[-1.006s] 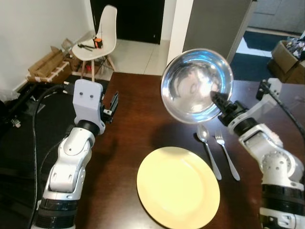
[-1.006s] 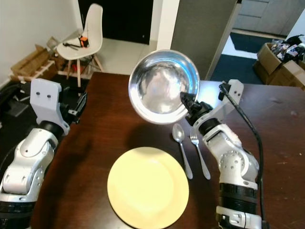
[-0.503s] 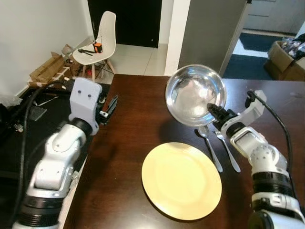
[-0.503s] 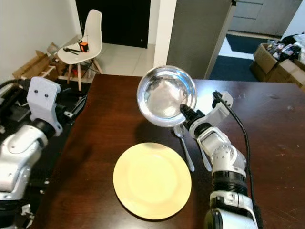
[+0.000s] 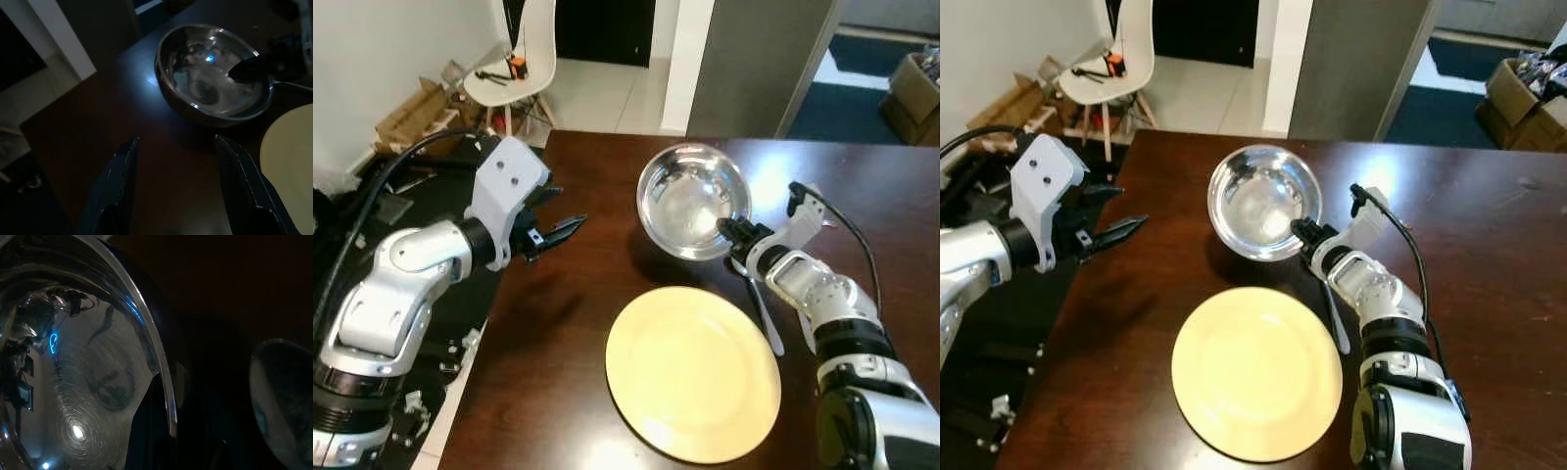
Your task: Setting the table
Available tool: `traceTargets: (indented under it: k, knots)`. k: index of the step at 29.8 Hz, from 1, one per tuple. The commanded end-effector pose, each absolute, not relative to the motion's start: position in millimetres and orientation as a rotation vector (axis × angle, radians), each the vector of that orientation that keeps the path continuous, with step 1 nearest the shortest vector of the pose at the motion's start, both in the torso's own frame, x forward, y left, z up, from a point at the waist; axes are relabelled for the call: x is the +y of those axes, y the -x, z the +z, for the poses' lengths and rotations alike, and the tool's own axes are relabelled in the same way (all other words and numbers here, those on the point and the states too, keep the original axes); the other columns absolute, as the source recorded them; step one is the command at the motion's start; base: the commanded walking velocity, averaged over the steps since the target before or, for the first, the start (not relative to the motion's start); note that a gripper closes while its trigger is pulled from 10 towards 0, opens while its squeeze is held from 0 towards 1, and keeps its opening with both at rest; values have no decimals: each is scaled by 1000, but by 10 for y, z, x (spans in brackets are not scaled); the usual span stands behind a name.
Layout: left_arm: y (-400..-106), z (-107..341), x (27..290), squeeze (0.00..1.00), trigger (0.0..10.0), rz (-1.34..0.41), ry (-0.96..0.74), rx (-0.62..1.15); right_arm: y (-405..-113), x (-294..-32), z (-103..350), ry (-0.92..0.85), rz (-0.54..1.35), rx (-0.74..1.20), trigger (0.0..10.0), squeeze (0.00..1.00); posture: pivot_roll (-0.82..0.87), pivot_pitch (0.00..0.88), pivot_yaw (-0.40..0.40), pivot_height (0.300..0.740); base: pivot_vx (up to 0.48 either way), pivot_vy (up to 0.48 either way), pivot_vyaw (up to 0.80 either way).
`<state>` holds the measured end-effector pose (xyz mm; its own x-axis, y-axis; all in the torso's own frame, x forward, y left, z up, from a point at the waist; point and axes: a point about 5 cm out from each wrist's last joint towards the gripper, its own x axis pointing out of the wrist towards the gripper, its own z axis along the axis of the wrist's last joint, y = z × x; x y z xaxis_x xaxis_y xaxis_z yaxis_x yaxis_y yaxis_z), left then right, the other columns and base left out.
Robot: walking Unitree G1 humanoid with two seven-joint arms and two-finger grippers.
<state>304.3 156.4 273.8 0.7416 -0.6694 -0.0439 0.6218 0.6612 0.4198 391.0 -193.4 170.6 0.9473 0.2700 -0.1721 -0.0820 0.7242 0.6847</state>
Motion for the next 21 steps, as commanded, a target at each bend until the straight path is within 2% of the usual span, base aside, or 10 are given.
traceTargets:
  k: [1,11,13,15,16,21]
  knots:
    - [-2989,2732,1580,0,10000,-748,-436,-90,-3955,-2008,1804,-731,177,235,10000,0,98,199,73,740,0,0,0]
    - [-2971,2756,1579,0,10000,-749,-425,-71,-3998,-2070,1923,-751,172,198,10000,0,90,210,86,740,0,0,0]
    - [-2977,2752,1560,0,10000,-750,-421,-71,-3996,-2050,1919,-759,187,204,10000,890,83,207,85,740,0,0,0]
    - [-2978,2750,1552,0,10000,-751,-419,-71,-3997,-2043,1917,-760,191,206,10000,890,82,207,85,740,0,0,0]
    - [-2975,2743,1545,0,10000,-752,-419,-69,-3999,-2031,1927,-767,204,205,10000,1000,79,205,84,740,0,0,0]
    - [-2976,2708,1518,0,10000,-757,-419,-66,-3995,-1990,1975,-781,240,197,10000,1000,66,198,79,740,0,0,0]
